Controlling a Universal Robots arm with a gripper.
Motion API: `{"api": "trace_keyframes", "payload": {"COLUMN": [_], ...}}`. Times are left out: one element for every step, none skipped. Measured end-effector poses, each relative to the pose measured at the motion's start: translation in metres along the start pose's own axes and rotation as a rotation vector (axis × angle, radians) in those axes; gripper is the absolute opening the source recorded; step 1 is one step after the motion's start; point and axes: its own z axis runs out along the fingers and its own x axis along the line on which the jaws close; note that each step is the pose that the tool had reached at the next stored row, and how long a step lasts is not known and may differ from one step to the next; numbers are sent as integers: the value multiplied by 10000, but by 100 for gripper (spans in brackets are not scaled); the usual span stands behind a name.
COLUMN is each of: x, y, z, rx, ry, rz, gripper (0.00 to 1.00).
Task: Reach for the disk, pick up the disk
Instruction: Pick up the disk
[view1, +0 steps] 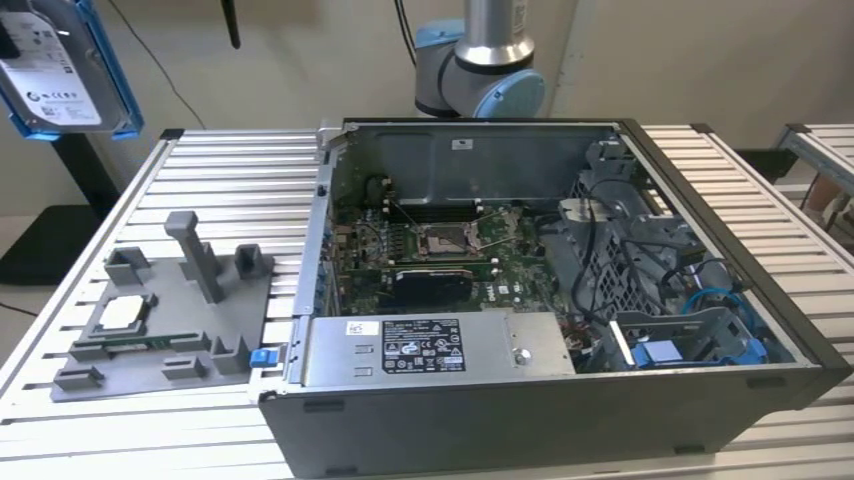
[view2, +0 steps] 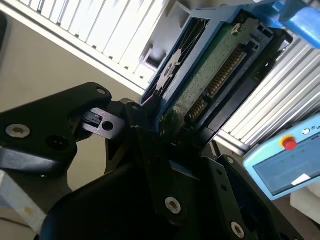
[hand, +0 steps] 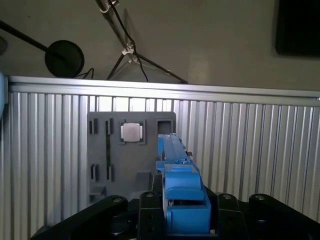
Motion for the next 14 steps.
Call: {"api": "trace_keyframes", "payload": {"x": [0,-1,-1,-1,-1,-1,-1,-1,-1,-1,-1,0,0,0], "y": [0,0,0,0,0,0,0,0,0,-2,-8,-19,-32,-47], "z": [-14,-29,-41,-49,-48,-48,-48,-48,-48,-49,-49,-50,-49,-50], "rx": [0,0,-1,-1,1,2,2,2,2,2,2,0,1,1], "ry": [0,0,1,0,0,0,-1,-1,-1,-1,0,0,0,0], "rz": [0,0,0,0,0,0,0,-1,-1,-1,-1,-2,0,-1], "gripper": [0,0,0,0,0,0,0,0,0,0,0,0,0,0]}}
